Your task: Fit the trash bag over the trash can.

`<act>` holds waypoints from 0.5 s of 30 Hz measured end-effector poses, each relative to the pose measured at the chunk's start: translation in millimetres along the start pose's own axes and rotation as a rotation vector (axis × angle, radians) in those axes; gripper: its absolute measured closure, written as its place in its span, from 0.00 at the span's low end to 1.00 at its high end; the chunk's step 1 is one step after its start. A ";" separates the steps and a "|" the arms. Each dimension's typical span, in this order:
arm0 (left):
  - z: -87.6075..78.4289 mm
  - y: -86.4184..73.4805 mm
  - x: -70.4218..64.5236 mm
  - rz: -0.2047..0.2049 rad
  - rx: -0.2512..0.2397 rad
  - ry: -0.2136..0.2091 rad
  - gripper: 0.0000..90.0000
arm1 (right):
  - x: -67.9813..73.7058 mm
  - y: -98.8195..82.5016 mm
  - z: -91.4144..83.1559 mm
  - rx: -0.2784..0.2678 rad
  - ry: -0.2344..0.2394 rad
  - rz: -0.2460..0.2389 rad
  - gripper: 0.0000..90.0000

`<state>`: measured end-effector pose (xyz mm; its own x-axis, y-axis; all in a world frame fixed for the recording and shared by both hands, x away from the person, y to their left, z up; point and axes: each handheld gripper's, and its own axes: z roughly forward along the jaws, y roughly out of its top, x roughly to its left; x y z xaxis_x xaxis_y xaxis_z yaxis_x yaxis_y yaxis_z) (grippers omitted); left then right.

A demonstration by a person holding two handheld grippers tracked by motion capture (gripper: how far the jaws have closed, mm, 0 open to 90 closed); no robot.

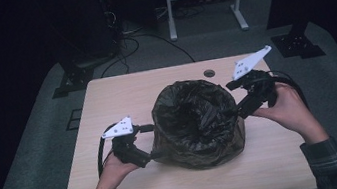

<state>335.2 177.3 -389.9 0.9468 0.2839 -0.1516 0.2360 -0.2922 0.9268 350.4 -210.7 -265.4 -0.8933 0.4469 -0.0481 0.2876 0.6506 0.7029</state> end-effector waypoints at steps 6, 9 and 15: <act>-18.5 -3.2 -1.9 -0.009 -0.004 0.032 0.00 | -4.0 -33.4 -26.0 -0.073 -0.020 0.071 0.11; -25.8 -7.2 -6.1 -0.006 0.008 0.056 0.00 | -4.6 -49.4 -36.1 -0.093 -0.031 0.096 0.11; -36.2 -13.5 -14.5 -0.005 0.035 0.082 0.00 | -4.5 -81.3 -50.6 -0.129 -0.060 0.150 0.11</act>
<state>310.3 210.2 -387.7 0.9250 0.3583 -0.1260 0.2493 -0.3225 0.9132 313.6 -296.7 -286.4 -0.8204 0.5713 0.0242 0.3656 0.4915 0.7904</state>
